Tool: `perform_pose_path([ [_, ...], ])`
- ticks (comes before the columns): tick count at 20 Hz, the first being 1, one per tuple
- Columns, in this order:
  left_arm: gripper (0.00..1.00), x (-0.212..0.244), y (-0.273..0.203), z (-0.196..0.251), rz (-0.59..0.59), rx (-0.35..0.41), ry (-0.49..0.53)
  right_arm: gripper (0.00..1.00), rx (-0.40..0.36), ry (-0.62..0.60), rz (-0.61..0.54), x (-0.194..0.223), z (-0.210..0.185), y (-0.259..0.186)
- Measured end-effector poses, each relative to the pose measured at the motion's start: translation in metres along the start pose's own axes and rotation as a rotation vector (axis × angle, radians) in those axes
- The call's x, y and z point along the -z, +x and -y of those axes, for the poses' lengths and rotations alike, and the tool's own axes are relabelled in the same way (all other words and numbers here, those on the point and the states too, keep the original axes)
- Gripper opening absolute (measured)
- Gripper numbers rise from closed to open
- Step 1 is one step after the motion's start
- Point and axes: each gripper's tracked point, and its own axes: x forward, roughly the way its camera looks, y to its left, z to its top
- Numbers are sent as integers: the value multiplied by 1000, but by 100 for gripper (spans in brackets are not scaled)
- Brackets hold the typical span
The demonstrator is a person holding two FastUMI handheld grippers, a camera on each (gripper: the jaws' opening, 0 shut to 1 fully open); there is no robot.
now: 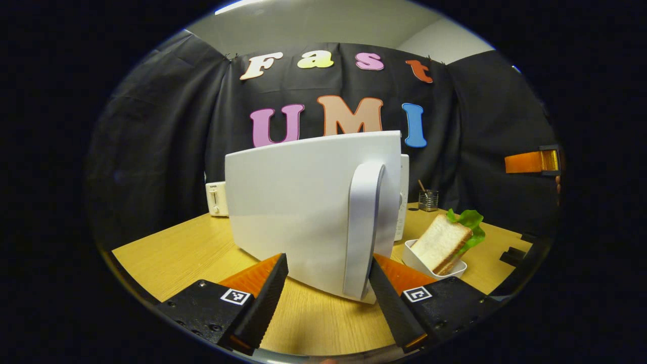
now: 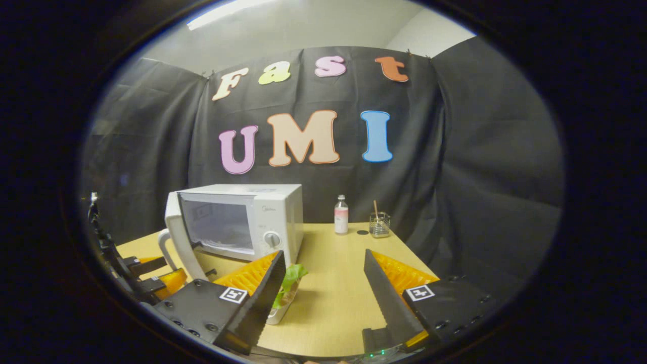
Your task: Open the microwave oven with the left hand, put the food in, and close the microwave oven.
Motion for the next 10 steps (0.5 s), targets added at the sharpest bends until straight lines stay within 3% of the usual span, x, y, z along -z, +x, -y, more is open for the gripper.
perform_pose_path([
  [2, 94, 3, -14, -14, -15, -35, -13, 97, -11, 18, -4, 3, -8, 0],
  [4, 94, 4, -29, -30, -27, -68, -29, 92, -26, 33, -19, 9, -16, 1],
  [10, 95, 4, -77, -94, -46, -171, -100, 92, -63, 20, -114, 41, -33, 5],
])
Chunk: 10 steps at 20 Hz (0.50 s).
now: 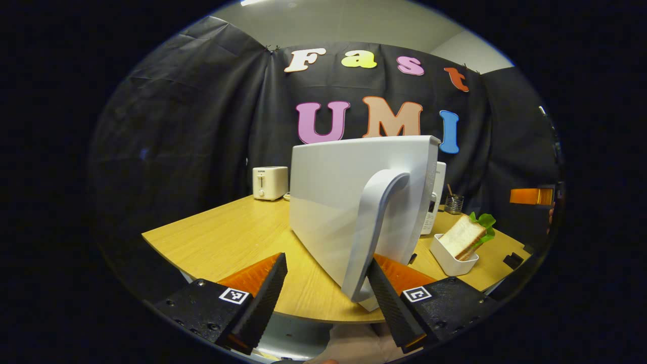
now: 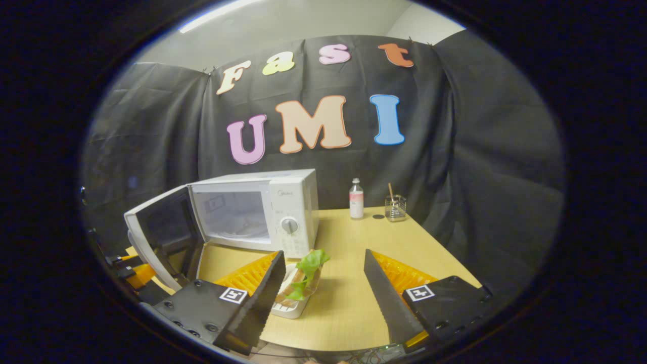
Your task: Open the microwave oven with the left hand, put the food in, and close the microwave oven.
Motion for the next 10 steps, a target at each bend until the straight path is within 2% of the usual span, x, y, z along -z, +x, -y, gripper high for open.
perform_pose_path([
  [1, 95, -5, -6, -13, 7, -29, -5, 92, 3, -12, -8, 2, -1, 1],
  [2, 96, -11, -11, -28, 18, -61, -6, 97, 3, -20, -17, 4, -2, 2],
  [8, 98, -50, -49, -117, 93, -254, -28, 93, -38, 6, -43, 12, -16, 5],
  [9, 98, -56, -54, -131, 103, -290, -28, 97, -44, 12, -49, 13, -18, 7],
  [10, 97, -63, -60, -144, 117, -328, -27, 97, -49, 21, -56, 12, -18, 9],
])
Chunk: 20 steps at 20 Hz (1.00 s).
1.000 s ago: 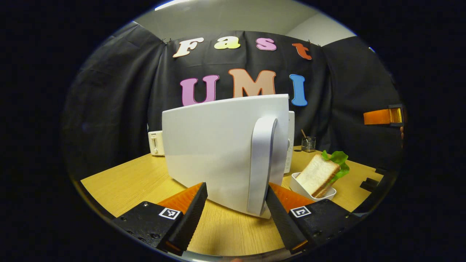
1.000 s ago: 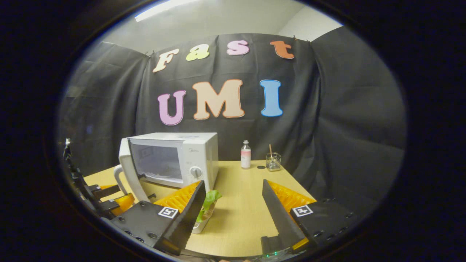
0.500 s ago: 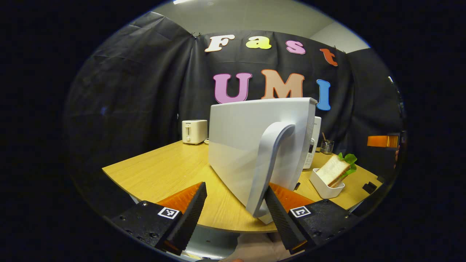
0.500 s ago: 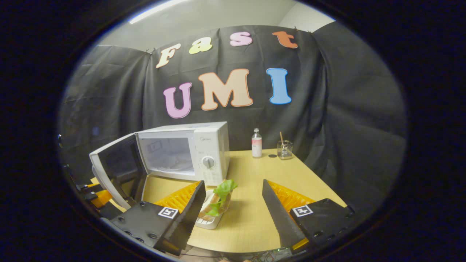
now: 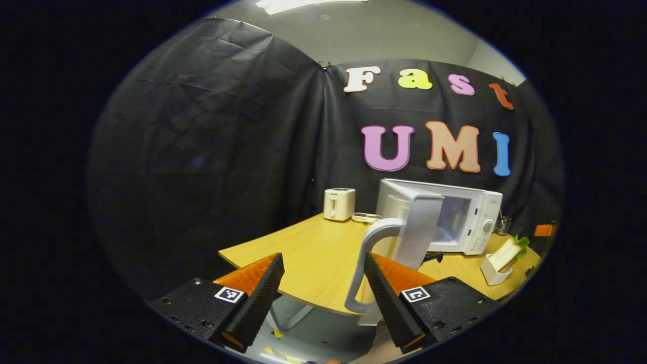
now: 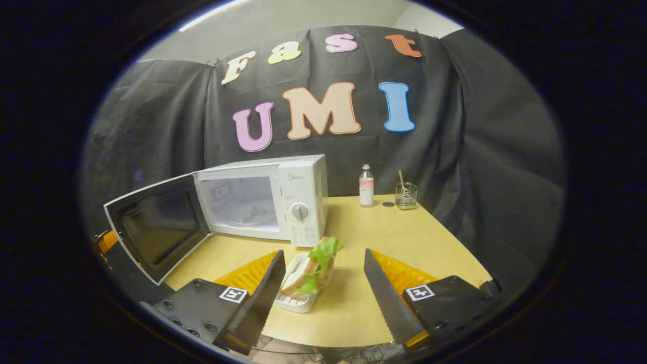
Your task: Open the microwave oven with the left hand, put the food in, and close the microwave oven.
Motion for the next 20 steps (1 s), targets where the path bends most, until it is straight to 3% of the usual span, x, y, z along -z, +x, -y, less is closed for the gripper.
perform_pose_path([
  [2, 94, -14, 1, -24, 15, -75, 17, 97, -6, 13, -18, 0, 0, 5],
  [3, 94, -19, 0, -31, 22, -100, 21, 92, -8, 12, -34, 1, 1, 9],
  [6, 89, -49, 4, -42, 75, -134, 45, 98, -49, 44, -113, 0, -4, 22],
  [8, 93, -66, 11, -45, 105, -159, 76, 93, -96, 90, -187, 3, -10, 29],
  [10, 93, -74, 16, -46, 118, -166, 90, 97, -125, 137, -256, 3, -12, 40],
  [11, 89, -75, 18, -46, 119, -166, 97, 92, -132, 152, -289, 6, -11, 41],
  [12, 89, -76, 20, -47, 122, -165, 104, 97, -134, 159, -325, 8, -9, 45],
  [15, 89, -78, 30, -48, 135, -148, 117, 92, -169, 181, -454, 25, -10, 56],
  [16, 93, -77, 33, -51, 134, -151, 124, 97, -182, 199, -497, 29, -10, 60],
  [17, 89, -75, 38, -54, 132, -156, 130, 92, -192, 228, -535, 34, -9, 63],
  [18, 89, -75, 40, -57, 133, -158, 130, 97, -196, 266, -571, 39, -9, 67],
  [20, 93, -72, 43, -60, 133, -141, 111, 97, -180, 315, -627, 50, -6, 72],
])
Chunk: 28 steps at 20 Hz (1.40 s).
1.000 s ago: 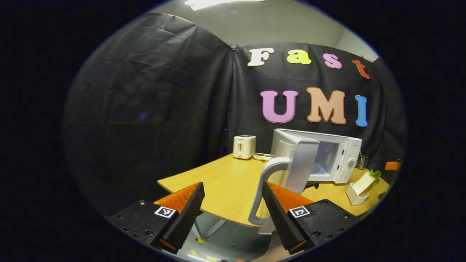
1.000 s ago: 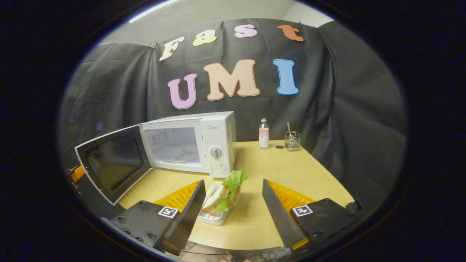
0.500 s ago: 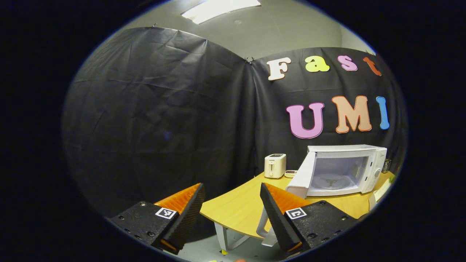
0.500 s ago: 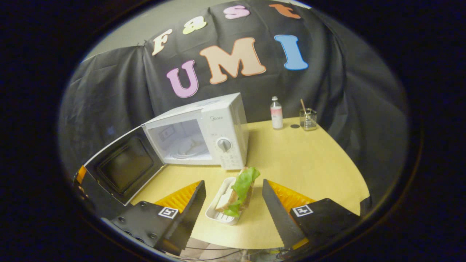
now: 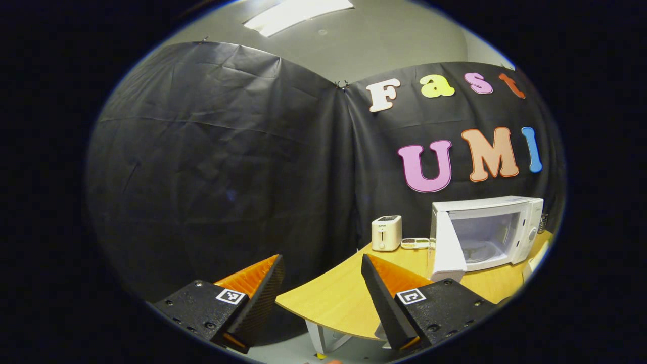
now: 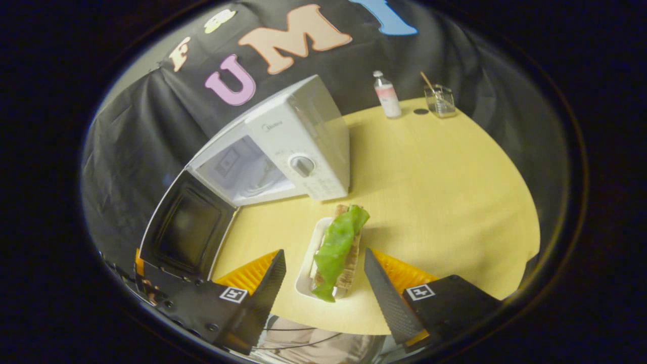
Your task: Open the microwave oven with the left hand, put the food in, and close the microwave oven.
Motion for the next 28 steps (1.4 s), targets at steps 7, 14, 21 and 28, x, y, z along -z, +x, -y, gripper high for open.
perform_pose_path([
  [7, 93, 8, 11, -6, -11, 10, -19, 97, 5, 98, -78, 7, 7, 23],
  [14, 93, 13, 24, 2, -8, 52, -20, 72, -48, 156, -134, 25, -8, 45],
  [21, 89, 17, 30, 1, -21, 54, -16, 44, -31, 237, -17, 20, 2, 48],
  [28, 93, 21, 35, -2, -26, 49, -11, 35, -55, 216, 218, -4, -21, 14],
])
